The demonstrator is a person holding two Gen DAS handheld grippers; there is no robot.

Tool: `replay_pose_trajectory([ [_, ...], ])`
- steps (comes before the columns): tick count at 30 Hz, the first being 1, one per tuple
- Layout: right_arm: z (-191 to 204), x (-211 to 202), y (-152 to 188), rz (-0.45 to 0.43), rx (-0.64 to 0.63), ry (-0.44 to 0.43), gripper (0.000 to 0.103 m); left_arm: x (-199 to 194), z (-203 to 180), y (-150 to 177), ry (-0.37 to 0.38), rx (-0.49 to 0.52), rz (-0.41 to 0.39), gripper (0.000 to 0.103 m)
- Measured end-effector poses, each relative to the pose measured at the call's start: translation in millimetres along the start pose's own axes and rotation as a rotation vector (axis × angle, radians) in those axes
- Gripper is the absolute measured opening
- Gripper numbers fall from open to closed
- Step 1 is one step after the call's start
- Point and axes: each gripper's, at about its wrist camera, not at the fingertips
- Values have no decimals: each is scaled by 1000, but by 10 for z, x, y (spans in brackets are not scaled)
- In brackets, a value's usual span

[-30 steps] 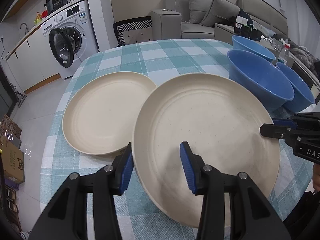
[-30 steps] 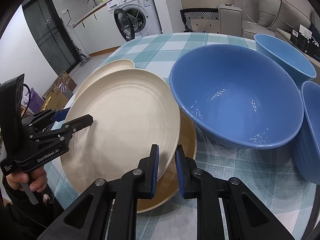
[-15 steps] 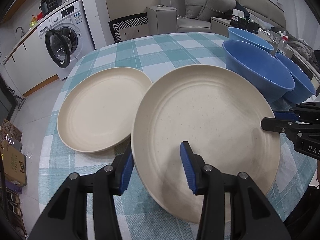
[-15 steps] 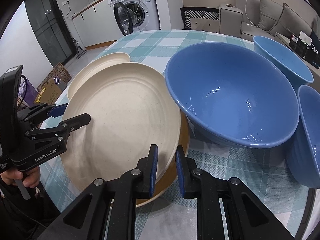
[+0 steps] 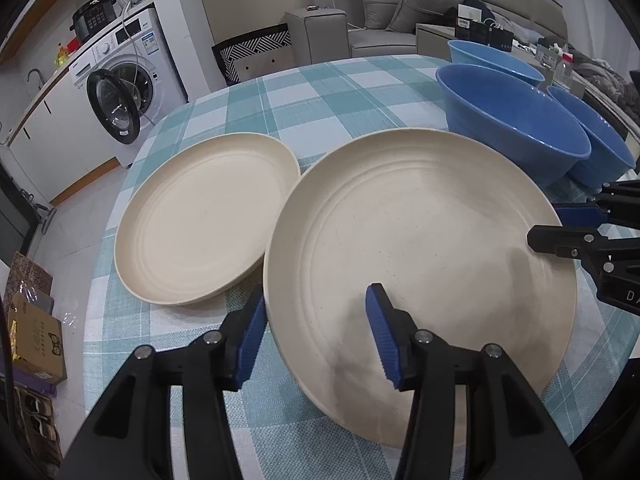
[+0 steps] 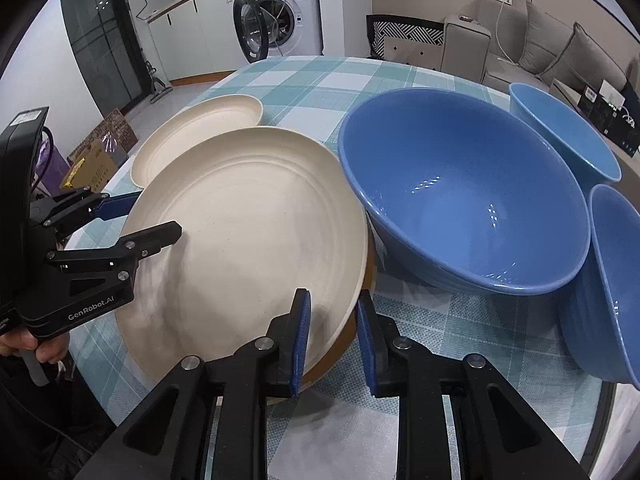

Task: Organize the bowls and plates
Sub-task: 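Lower the cream plate onto the tablecloth beside the other plate with the right gripper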

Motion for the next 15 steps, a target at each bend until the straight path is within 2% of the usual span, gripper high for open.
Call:
replay_pose_trajectory([
  [8,31,13,24,6,-30,28,27,10,-28,12,-7,21,7,52],
  [11,38,28,42,13,-42,45,35,-8,-66,16,3,36,2,53],
  [15,22,53,51,14,-43,37,35,-4,-93,24,-9,52,1,55],
])
Point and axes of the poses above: each gripper's, at about its wrist camera, not at the fingertips, and x roughly the way its jaws point, z to its left, y to its underside, and after that the axes turned 5 degrees about -y, right-handed
